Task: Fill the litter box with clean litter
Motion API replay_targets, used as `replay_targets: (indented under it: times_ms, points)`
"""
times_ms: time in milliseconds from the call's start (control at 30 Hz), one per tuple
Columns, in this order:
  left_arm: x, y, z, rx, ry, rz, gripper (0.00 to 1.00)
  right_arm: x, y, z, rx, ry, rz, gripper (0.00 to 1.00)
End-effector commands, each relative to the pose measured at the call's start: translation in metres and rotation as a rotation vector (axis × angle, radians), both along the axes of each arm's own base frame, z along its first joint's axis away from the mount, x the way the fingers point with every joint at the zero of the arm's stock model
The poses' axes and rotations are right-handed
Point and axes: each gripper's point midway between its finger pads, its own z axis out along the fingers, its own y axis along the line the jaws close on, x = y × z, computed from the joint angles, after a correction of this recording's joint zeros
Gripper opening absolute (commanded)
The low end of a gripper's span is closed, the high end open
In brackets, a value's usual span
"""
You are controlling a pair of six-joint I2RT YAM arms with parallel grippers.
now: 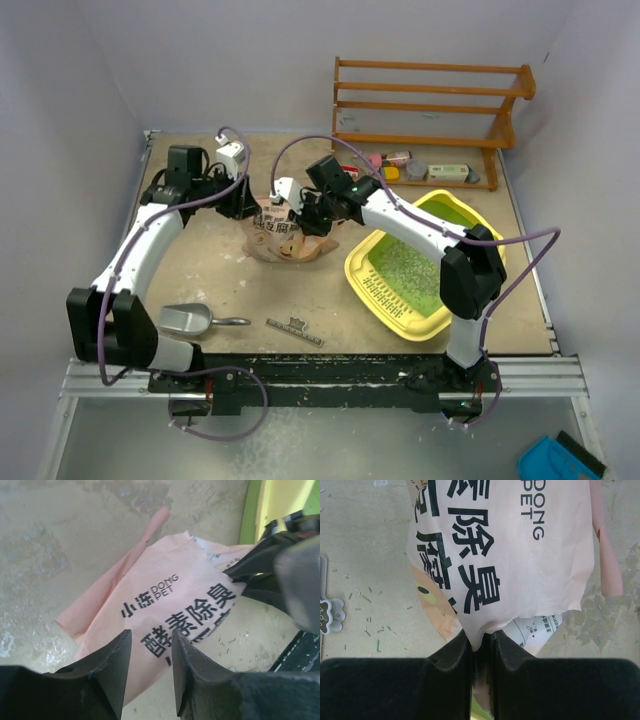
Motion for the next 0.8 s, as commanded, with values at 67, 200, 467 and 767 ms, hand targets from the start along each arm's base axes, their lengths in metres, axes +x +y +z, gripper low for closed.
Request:
replay_targets:
  times_ms: [67, 200, 467, 767]
  points:
    - [-0.008, -0.021, 0.055, -0.03, -0.378, -0.154, 0.46, -0.01, 0.004, 0.032, 0.125, 0.047, 0.013, 0.18]
    - [-0.016, -0.028, 0.058, -0.023, -0.52, -0.252, 0.49, -0.013, 0.005, 0.032, 0.144, 0.074, 0.019, 0.18]
    - [-0.018, -0.034, 0.037, 0.048, -0.681, -0.409, 0.52, -0.015, 0.004, 0.033, 0.196, 0.149, 0.021, 0.18]
    - [-0.027, -0.05, 0.024, 0.018, -0.791, -0.623, 0.52, -0.013, -0.002, 0.032, 0.209, 0.177, 0.004, 0.18]
